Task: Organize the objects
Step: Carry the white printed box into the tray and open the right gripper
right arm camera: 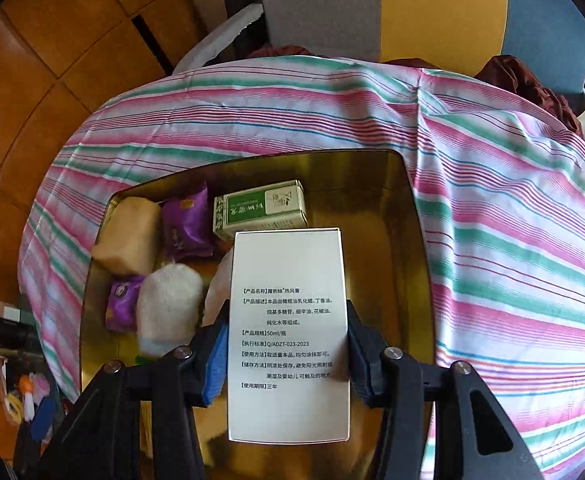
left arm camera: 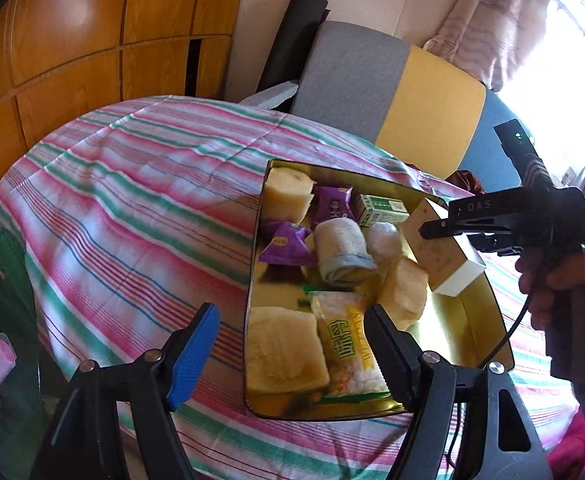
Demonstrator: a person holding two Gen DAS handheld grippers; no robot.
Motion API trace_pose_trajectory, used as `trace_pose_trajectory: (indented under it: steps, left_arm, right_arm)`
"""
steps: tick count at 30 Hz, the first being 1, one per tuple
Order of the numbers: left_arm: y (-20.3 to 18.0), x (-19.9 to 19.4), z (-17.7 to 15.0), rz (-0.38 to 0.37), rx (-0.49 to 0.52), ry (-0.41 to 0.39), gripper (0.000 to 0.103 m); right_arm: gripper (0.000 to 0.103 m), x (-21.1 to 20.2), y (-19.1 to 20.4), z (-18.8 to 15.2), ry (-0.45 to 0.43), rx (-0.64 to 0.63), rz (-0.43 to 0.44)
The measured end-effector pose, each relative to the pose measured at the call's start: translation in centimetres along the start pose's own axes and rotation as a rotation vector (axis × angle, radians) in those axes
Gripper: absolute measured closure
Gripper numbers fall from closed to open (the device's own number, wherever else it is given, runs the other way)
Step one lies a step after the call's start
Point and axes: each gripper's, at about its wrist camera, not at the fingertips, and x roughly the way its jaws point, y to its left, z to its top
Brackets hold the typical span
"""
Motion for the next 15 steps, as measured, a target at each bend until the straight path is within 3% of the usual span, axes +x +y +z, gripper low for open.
trace_pose_trajectory:
  steps: [8, 15]
  left_arm:
    - [0.9, 0.6, 0.0, 0.003, -0.026, 0.012, 0.028]
    - [1.0, 0.7, -0.1, 0.008, -0.024, 0.015, 0.027]
  right_arm:
    - [0.053, 1.9, 0.1, 0.8, 0.019, 0.000, -0.081]
    - [0.052, 3.0, 0.4, 1.4, 0.018, -0.016, -0.075]
